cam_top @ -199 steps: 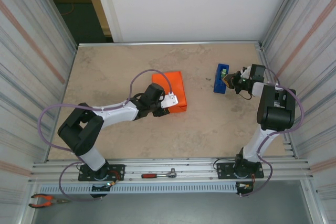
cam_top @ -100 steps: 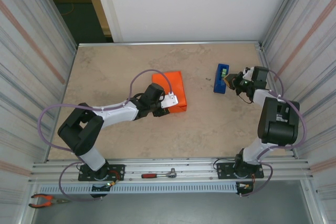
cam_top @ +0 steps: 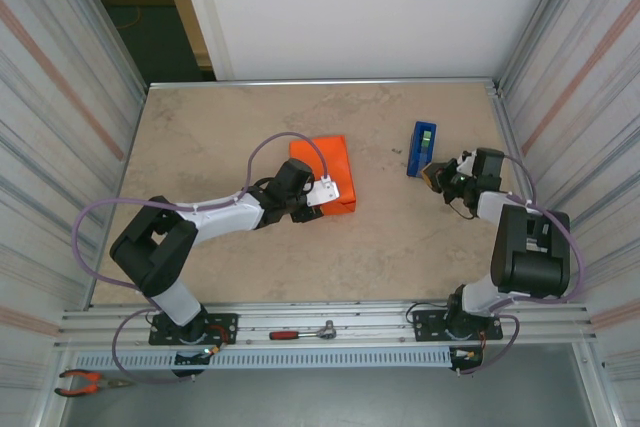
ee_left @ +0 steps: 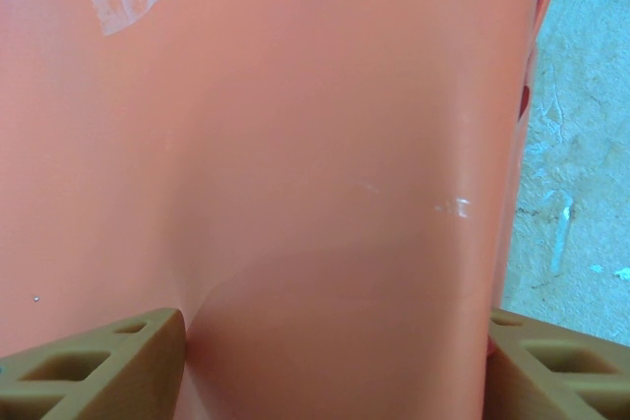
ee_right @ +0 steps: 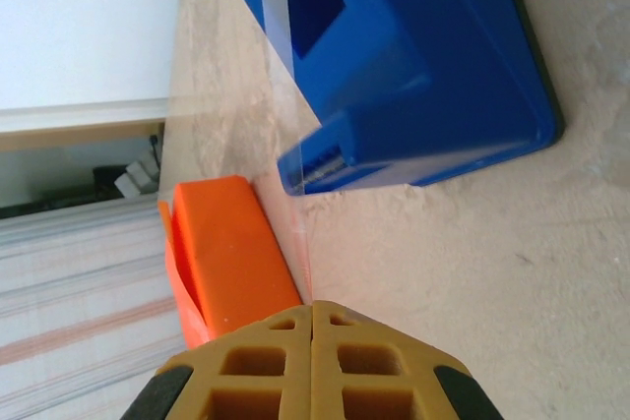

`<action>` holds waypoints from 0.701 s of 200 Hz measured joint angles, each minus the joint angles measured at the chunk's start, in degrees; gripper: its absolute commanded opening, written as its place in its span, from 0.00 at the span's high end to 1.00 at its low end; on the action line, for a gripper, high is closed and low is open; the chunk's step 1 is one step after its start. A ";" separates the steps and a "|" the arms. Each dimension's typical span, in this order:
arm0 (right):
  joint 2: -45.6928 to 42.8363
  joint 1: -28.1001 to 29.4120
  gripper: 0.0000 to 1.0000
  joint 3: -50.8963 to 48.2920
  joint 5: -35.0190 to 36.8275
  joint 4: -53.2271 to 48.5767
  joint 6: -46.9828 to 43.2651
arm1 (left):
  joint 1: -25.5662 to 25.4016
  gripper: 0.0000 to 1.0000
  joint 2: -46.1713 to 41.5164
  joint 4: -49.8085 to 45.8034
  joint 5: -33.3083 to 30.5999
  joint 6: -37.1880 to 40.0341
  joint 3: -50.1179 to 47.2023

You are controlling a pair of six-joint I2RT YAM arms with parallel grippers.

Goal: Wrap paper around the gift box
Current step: Tear off the tape with the cutter.

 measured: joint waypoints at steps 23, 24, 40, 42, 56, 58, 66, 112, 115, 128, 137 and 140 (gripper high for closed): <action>-0.28 0.22 1.00 -1.09 1.11 1.07 0.17 | 0.00 0.31 0.00 0.00 0.00 0.00 0.00; -0.28 0.22 1.00 -1.14 1.11 1.11 0.17 | 0.00 0.31 0.00 0.00 0.00 0.00 0.00; -0.26 0.26 1.00 -2.05 1.36 1.90 0.37 | 0.00 0.31 0.00 0.00 0.00 0.00 0.00; -0.17 0.26 1.00 -2.16 1.46 2.14 0.44 | 0.00 0.31 0.00 0.00 0.00 0.00 0.00; 0.76 0.26 1.00 -2.56 1.55 3.48 1.07 | 0.00 0.31 0.00 0.00 0.00 0.00 0.00; 0.98 0.26 1.00 -2.58 1.55 3.67 1.20 | 0.00 0.31 0.00 0.00 0.00 0.00 0.00; 1.97 0.31 1.00 -2.69 1.55 4.44 1.42 | 0.00 0.31 0.00 0.00 0.00 0.00 0.00; 9.86 0.55 1.00 -2.34 1.40 12.83 4.31 | 0.00 0.31 0.00 0.00 0.00 0.00 0.00; 10.36 0.63 1.00 -2.19 1.40 13.31 4.46 | 0.00 0.31 0.00 0.00 0.00 0.00 0.00; 12.66 1.22 1.00 -1.44 1.16 15.87 5.55 | 0.00 0.31 0.00 0.00 0.00 0.00 0.00; 14.05 1.68 1.00 -0.90 1.05 17.62 6.16 | 0.00 0.31 0.00 0.00 0.00 0.00 0.00; 14.45 1.79 1.00 -0.74 1.05 18.18 6.36 | 0.00 0.31 0.00 0.00 0.00 0.00 0.00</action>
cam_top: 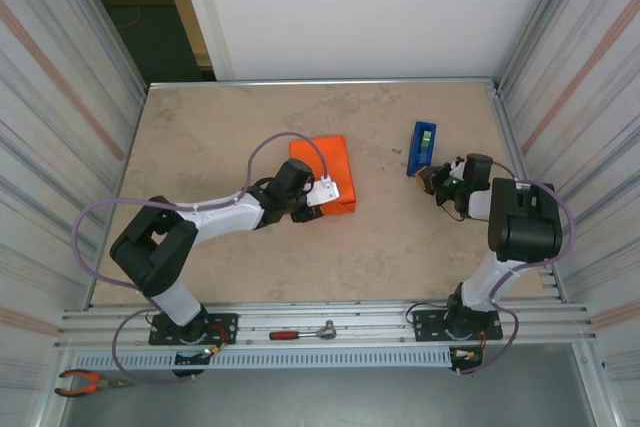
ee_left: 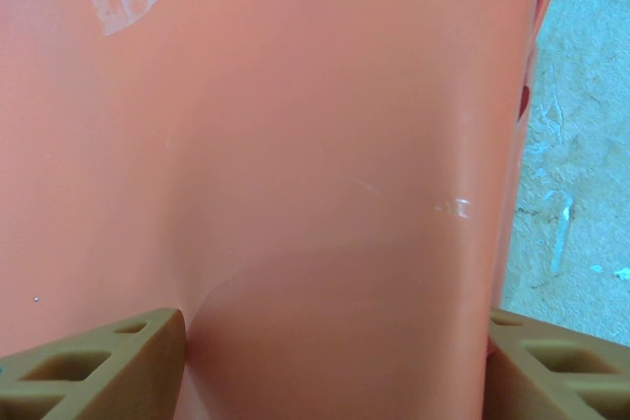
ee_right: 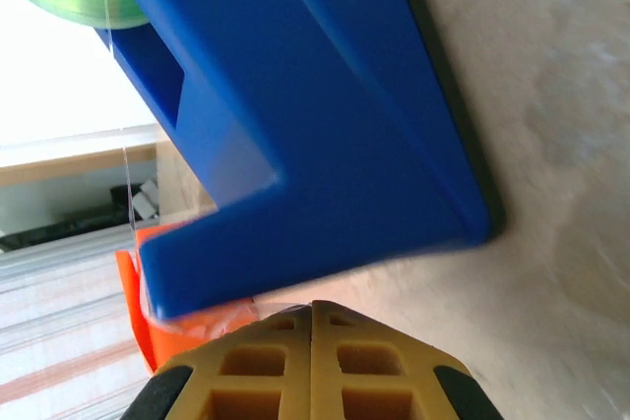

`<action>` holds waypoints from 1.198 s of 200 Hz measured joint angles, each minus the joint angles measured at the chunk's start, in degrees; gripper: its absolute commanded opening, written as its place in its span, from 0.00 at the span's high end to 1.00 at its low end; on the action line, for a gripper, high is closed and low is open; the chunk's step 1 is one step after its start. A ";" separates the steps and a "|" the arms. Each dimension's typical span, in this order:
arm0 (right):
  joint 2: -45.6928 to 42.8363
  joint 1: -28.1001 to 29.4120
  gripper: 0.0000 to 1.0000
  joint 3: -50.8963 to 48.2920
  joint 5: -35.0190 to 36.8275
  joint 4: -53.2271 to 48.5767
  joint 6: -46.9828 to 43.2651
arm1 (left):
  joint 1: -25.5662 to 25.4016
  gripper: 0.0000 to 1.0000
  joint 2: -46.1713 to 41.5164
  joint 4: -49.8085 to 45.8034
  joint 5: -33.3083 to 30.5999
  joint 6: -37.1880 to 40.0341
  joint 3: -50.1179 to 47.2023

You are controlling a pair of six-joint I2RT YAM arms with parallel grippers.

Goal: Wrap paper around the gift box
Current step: Tear off the tape with the cutter.

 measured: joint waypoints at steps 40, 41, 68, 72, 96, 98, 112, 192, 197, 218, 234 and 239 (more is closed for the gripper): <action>2.40 0.83 1.00 -0.52 -0.57 4.98 3.89 | 0.00 0.31 0.00 0.00 0.00 0.00 0.00; 2.43 0.85 1.00 -0.55 -0.59 5.05 3.93 | -0.02 0.31 0.00 0.00 0.00 0.00 0.00; 2.54 2.08 1.00 -2.23 -0.68 5.05 5.46 | -0.02 0.31 0.00 0.00 0.00 0.00 0.00; 2.45 2.21 1.00 -2.45 -0.68 4.70 5.51 | 0.00 0.31 0.00 0.00 0.00 0.00 0.00; 0.42 2.56 1.00 -2.91 -0.85 2.05 5.01 | -0.02 0.31 0.00 0.00 0.00 0.00 0.00; 0.11 2.60 1.00 -2.91 -0.85 1.75 4.92 | -0.02 0.31 0.00 0.00 0.00 0.00 0.00; -2.58 2.91 1.00 -2.91 -0.87 0.17 3.93 | -0.02 0.31 0.00 0.00 0.00 0.00 0.00; -19.67 12.26 1.00 -4.81 -1.44 -8.85 -3.63 | -0.02 0.31 0.00 0.00 0.00 0.00 0.00; -20.65 13.40 1.00 -5.27 -1.33 -9.20 -3.93 | -0.02 0.31 0.00 0.00 0.00 0.00 0.00; -24.17 19.32 1.00 -7.08 -0.09 -10.49 -5.64 | -0.02 0.31 0.00 0.00 0.02 0.00 0.00; -26.45 24.37 1.00 -8.57 1.77 -10.67 -6.91 | -0.02 0.31 0.00 0.00 0.02 0.00 0.00; -27.21 25.90 1.00 -9.14 2.27 -10.60 -7.28 | -0.02 0.31 0.00 0.00 0.00 0.00 0.00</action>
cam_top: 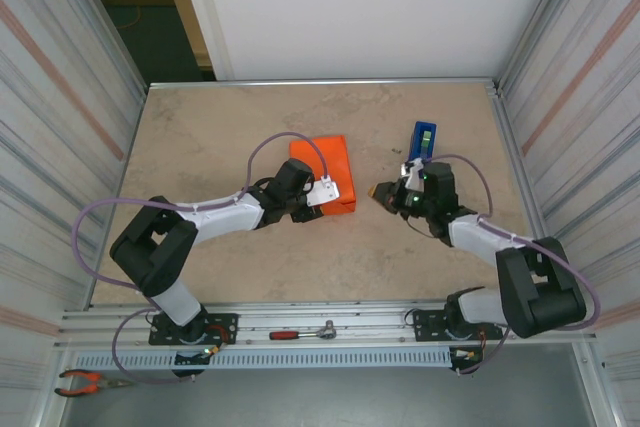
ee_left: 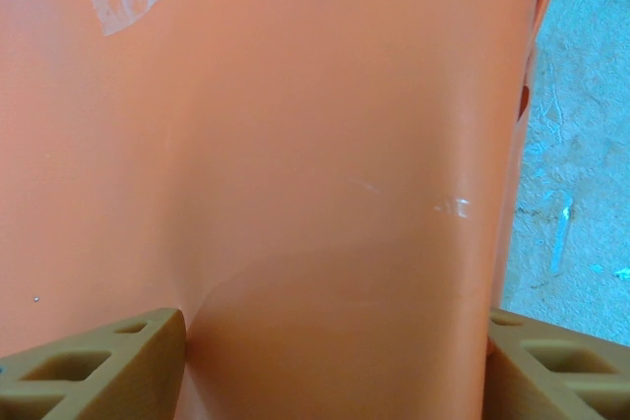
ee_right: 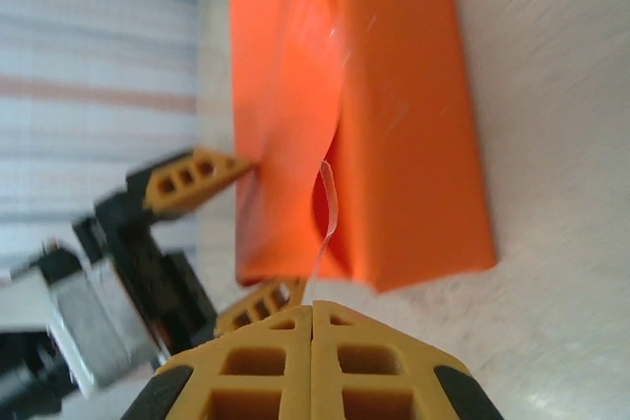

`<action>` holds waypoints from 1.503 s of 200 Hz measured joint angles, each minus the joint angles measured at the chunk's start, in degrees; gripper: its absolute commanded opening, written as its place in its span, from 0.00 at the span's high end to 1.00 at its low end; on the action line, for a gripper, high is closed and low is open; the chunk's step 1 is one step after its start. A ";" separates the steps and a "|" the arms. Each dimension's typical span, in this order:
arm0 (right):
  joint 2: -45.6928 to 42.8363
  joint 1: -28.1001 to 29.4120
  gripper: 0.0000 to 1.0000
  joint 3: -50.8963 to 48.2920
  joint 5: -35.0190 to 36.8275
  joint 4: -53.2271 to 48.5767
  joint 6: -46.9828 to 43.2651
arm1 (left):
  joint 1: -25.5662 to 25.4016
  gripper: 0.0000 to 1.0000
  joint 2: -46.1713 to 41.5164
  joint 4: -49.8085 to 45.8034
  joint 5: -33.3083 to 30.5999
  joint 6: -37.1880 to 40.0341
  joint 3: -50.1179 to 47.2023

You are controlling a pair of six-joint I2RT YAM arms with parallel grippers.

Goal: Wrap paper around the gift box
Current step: Tear off the tape with the cutter, then stick the wrapping paper to the gift box.

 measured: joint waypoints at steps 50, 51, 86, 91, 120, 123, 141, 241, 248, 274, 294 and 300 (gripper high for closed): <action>-2.47 9.79 1.00 -4.92 5.38 2.82 -3.43 | 0.00 0.31 0.00 0.00 0.02 0.00 0.00; -2.43 9.97 1.00 -5.03 5.51 3.06 -3.45 | 0.00 0.31 0.00 0.00 0.02 0.00 0.00; 0.31 14.62 1.00 -7.06 8.57 9.38 -4.31 | 0.00 0.31 0.00 0.00 0.04 0.00 0.00; 0.63 15.30 1.00 -7.15 9.18 10.05 -4.46 | 0.00 0.31 0.00 0.02 0.04 0.00 0.00; 1.79 18.58 1.00 -7.21 12.31 13.70 -5.51 | 0.00 0.31 0.00 0.02 0.04 0.00 0.00; 1.86 18.82 1.00 -7.21 12.55 13.99 -5.53 | 0.00 0.31 0.00 0.00 0.04 0.00 0.00; 2.34 19.61 1.00 -7.21 14.14 15.69 -5.75 | 0.00 0.31 0.00 0.00 0.04 0.00 0.00; 9.99 20.92 1.00 -7.17 17.53 25.38 -5.92 | 0.00 0.31 0.00 0.02 0.04 0.00 -0.02; 10.38 20.92 1.00 -7.15 17.53 25.88 -5.92 | 0.00 0.31 0.00 0.02 0.07 0.00 -0.02; 11.52 20.94 1.00 -6.56 17.70 27.23 -5.90 | 0.00 0.31 0.00 0.00 0.04 0.00 -0.02; 12.00 20.94 1.00 -5.92 17.99 28.15 -5.88 | 0.00 0.31 0.00 0.02 0.04 0.00 -0.02; 12.09 20.94 1.00 -5.79 18.14 28.39 -5.88 | 0.00 0.31 0.00 0.00 0.07 0.00 -0.02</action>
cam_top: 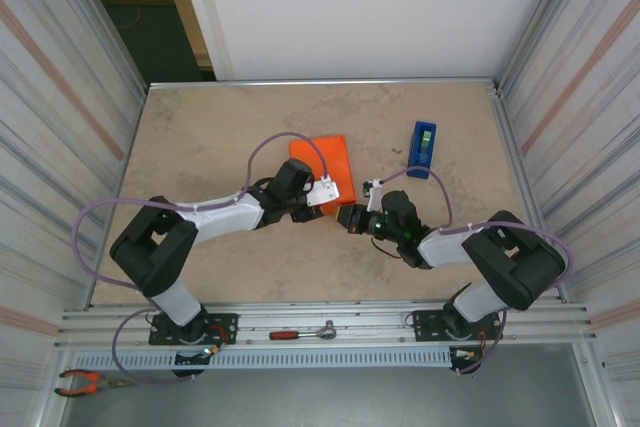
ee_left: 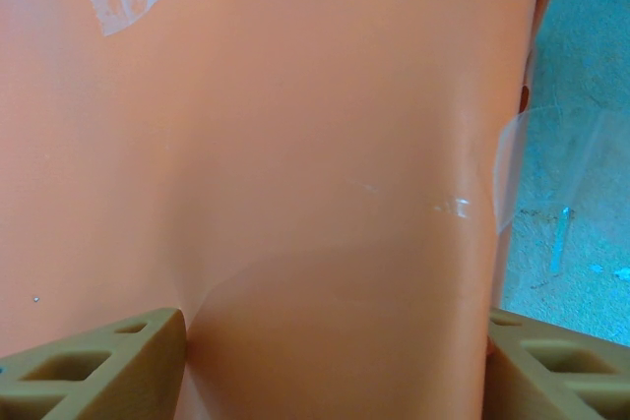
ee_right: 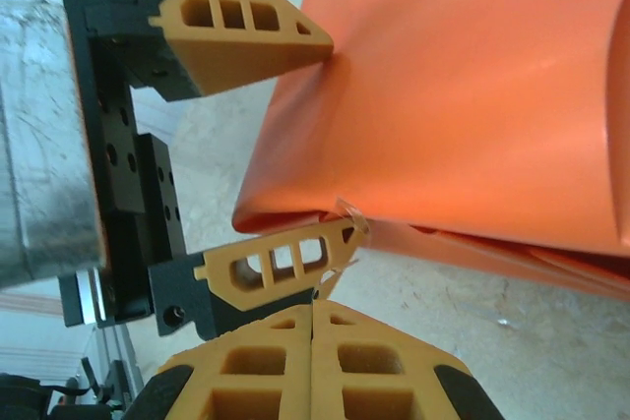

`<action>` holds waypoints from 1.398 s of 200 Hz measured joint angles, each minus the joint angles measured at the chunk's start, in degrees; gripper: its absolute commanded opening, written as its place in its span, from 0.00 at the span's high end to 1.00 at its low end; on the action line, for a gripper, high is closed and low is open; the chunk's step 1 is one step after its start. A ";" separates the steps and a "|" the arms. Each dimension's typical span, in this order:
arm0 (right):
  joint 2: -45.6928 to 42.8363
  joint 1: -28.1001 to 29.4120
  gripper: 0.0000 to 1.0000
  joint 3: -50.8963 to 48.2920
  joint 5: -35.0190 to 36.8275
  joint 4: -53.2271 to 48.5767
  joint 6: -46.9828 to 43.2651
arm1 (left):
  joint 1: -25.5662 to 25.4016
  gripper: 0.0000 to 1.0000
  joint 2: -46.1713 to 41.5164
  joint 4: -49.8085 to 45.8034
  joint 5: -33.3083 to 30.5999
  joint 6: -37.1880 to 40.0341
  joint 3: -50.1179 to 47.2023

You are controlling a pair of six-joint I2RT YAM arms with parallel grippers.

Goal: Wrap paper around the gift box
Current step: Stick the wrapping paper to the gift box.

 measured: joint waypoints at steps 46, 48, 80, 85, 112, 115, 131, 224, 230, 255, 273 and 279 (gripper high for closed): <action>0.07 0.00 1.00 0.33 0.04 0.81 0.00 | 0.00 0.31 0.00 0.02 -0.02 0.00 0.00; 0.07 0.00 1.00 0.33 0.07 0.79 0.00 | 0.00 0.31 0.00 0.02 -0.02 0.00 0.00; -1.22 0.00 1.00 0.33 0.26 0.07 -0.02 | 0.00 0.31 0.00 0.02 0.00 0.00 0.00; -1.60 0.00 1.00 0.31 0.31 -0.13 -0.02 | 0.00 0.31 0.00 0.00 0.00 0.02 0.00; -3.15 0.00 1.00 0.13 0.48 -0.83 -0.04 | 0.00 0.31 0.00 0.02 0.00 0.00 0.00; -3.19 0.00 1.00 0.09 0.50 -0.85 -0.04 | 0.00 0.31 0.00 0.02 0.00 0.02 0.00; -3.26 -0.02 1.00 -0.13 0.48 -1.20 -0.04 | 0.00 0.31 0.00 0.00 0.00 0.02 0.00; -4.94 0.00 1.00 -1.64 0.48 -3.32 -0.07 | 0.00 0.31 0.00 0.02 0.09 0.02 0.00; -4.94 0.00 1.00 -1.64 0.48 -3.37 -0.07 | 0.00 0.31 0.00 0.02 0.09 0.02 0.00; -4.92 0.00 1.00 -1.64 0.46 -3.54 -0.04 | 0.00 0.31 0.00 0.00 0.09 0.02 0.00; -4.74 0.00 1.00 -1.64 0.46 -3.50 -0.04 | 0.00 0.31 0.00 0.00 0.09 0.02 0.00; -4.68 0.00 1.00 -1.64 0.46 -3.48 -0.04 | 0.00 0.31 0.00 0.02 0.09 0.02 0.00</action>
